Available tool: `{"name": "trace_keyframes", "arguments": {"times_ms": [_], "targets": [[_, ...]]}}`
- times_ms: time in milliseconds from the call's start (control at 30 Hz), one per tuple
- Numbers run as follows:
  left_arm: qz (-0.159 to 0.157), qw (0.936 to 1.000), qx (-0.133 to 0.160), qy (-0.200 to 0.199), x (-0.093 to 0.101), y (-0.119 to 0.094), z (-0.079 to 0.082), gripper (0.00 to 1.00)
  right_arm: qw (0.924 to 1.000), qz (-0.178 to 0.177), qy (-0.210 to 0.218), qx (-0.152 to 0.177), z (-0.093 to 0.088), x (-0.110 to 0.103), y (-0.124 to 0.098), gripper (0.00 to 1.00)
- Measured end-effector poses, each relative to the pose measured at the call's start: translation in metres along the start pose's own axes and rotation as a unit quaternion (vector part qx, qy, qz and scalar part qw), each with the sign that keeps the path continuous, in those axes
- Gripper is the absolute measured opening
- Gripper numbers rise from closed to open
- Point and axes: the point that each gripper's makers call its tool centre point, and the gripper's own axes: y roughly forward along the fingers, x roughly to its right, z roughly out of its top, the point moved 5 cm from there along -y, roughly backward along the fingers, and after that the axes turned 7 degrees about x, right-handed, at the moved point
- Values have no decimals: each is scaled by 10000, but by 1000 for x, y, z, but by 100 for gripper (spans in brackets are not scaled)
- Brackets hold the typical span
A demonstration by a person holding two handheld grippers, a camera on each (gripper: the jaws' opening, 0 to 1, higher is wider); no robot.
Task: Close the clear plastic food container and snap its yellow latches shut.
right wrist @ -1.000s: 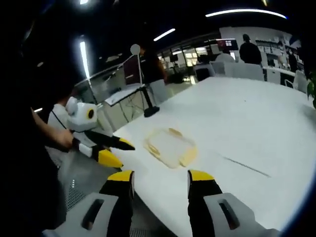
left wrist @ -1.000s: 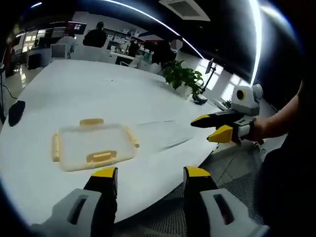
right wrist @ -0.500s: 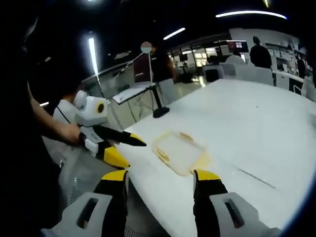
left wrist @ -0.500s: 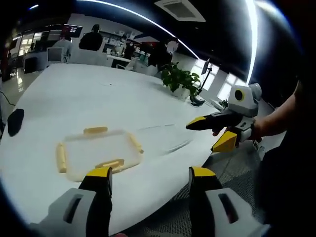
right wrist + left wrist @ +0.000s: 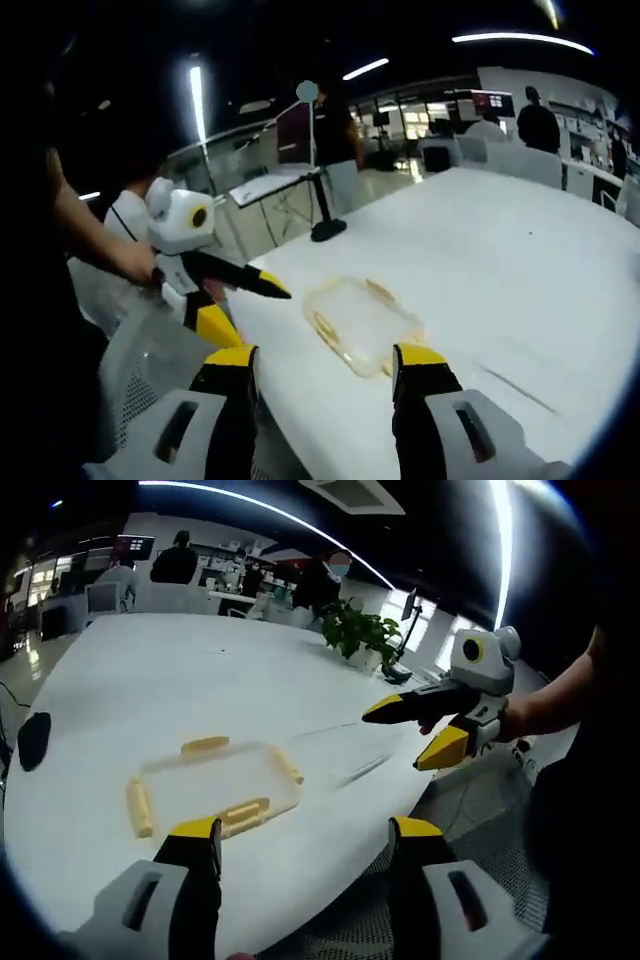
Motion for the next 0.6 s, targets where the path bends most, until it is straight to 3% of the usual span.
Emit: {"name": "trace_keyframes", "arguments": {"times_ms": [400,600], "targets": [[47,9999,11,99,-16,0,12,70,9999,4,-84,-59,1,2,6,52],[64,9996,-136,255,-25,0,15,70,9998,22,-165,-149,2,6,10,52]]}}
